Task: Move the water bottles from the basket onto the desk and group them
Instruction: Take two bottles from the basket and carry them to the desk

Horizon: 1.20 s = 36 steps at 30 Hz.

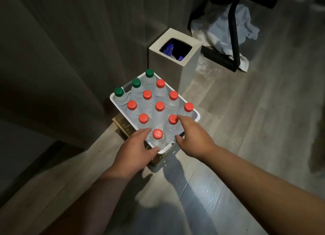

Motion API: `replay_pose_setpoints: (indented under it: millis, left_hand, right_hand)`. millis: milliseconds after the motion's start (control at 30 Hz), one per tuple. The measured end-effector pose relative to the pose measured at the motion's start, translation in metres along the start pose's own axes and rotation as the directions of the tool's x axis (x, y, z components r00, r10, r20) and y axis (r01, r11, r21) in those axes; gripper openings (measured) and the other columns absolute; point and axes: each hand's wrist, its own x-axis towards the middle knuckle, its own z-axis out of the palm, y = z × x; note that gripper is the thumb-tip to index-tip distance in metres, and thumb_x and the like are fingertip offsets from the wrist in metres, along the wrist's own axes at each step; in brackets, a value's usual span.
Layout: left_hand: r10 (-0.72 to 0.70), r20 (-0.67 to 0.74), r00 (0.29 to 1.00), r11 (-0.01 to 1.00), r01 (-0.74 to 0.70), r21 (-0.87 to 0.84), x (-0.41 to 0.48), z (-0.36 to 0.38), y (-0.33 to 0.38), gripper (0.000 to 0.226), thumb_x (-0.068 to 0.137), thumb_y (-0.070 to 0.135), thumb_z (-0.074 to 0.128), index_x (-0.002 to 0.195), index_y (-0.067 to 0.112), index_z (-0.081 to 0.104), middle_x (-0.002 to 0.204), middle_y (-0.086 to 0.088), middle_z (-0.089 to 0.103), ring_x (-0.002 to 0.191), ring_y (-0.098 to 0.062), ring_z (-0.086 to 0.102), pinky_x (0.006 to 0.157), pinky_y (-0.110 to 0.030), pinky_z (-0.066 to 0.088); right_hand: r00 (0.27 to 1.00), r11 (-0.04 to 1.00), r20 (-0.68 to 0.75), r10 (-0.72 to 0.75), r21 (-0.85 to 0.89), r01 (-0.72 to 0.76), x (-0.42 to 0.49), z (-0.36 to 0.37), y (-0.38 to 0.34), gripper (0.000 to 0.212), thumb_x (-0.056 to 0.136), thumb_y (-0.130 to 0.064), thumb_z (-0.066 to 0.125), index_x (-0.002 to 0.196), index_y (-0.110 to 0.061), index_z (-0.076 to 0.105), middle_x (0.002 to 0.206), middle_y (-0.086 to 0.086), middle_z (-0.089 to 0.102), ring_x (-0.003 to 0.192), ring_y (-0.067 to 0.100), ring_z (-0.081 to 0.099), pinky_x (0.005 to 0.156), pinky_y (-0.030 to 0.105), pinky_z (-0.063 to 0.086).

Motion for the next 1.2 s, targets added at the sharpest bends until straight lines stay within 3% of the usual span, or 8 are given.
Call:
replay_pose_setpoints:
  millis: [200,467,633,767,900,1067,1200]
  left_hand:
    - [-0.038,0.083,0.996,0.993,0.029,0.116,0.037,0.015,-0.012,0.037,0.076,0.039,0.076,0.109,0.034,0.059,0.112,0.015,0.064,0.106,-0.007,0.058,0.092,-0.031,0.051]
    - [0.025,-0.061,0.998,0.993,-0.017,0.120,0.039,0.035,-0.012,0.028,0.076,0.038,0.077,0.100,0.030,0.064,0.099,0.014,0.068,0.095,-0.007,0.060,0.082,-0.026,0.051]
    - [0.039,-0.117,0.992,0.975,-0.012,0.221,0.036,0.032,0.009,0.022,0.075,0.046,0.074,0.090,0.031,0.067,0.093,0.014,0.071,0.099,-0.014,0.062,0.097,-0.048,0.046]
    - [-0.003,-0.153,0.988,1.000,0.003,0.000,0.026,0.007,0.033,0.019,0.078,0.036,0.075,0.094,0.028,0.068,0.096,0.014,0.068,0.097,-0.009,0.060,0.085,-0.030,0.052]
    - [-0.033,-0.160,0.987,0.988,0.008,-0.156,0.002,-0.032,0.062,0.027,0.076,0.034,0.077,0.101,0.030,0.067,0.103,0.017,0.067,0.103,-0.004,0.060,0.092,-0.033,0.053]
    - [-0.075,-0.138,0.988,0.970,0.040,-0.239,-0.038,-0.096,0.122,0.030,0.072,0.027,0.080,0.096,0.037,0.066,0.103,0.014,0.069,0.102,-0.011,0.064,0.085,-0.026,0.053]
    - [-0.076,-0.081,0.994,0.958,0.050,-0.284,-0.081,-0.149,0.179,0.036,0.070,0.023,0.082,0.086,0.048,0.062,0.102,0.019,0.068,0.100,-0.006,0.063,0.083,-0.020,0.050]
  right_hand:
    - [0.995,0.994,-0.003,0.103,0.041,-0.103,0.040,0.017,0.013,0.039,0.084,-0.021,0.072,0.120,-0.025,0.058,0.119,-0.004,0.066,0.109,0.018,0.062,0.087,0.025,0.045]
    - [0.979,0.980,-0.101,0.175,0.117,-0.163,0.049,0.031,0.020,0.020,0.084,-0.023,0.072,0.096,-0.025,0.056,0.095,-0.005,0.064,0.085,0.015,0.059,0.074,0.028,0.044]
    - [0.972,0.974,-0.081,0.221,0.075,-0.216,0.038,0.011,0.019,0.023,0.080,-0.022,0.076,0.090,-0.023,0.055,0.086,-0.006,0.061,0.079,0.015,0.057,0.063,0.024,0.039]
    - [0.972,0.970,-0.106,0.211,0.149,-0.195,0.026,-0.022,-0.003,0.025,0.078,-0.021,0.078,0.096,-0.021,0.060,0.090,-0.006,0.065,0.083,0.014,0.060,0.075,0.029,0.047]
    - [0.970,0.959,-0.082,0.227,0.192,-0.208,0.004,-0.070,-0.039,0.026,0.077,-0.020,0.077,0.089,-0.025,0.055,0.082,-0.012,0.059,0.077,0.009,0.057,0.067,0.025,0.042]
    - [0.954,0.933,-0.086,0.288,0.252,-0.259,-0.043,-0.142,-0.103,0.024,0.076,-0.019,0.075,0.091,-0.021,0.057,0.086,-0.007,0.064,0.080,0.013,0.060,0.074,0.032,0.050]
    - [0.937,0.910,-0.097,0.334,0.292,-0.294,-0.092,-0.203,-0.159,0.022,0.072,-0.023,0.076,0.086,-0.027,0.059,0.085,-0.010,0.066,0.082,0.010,0.062,0.077,0.033,0.053]
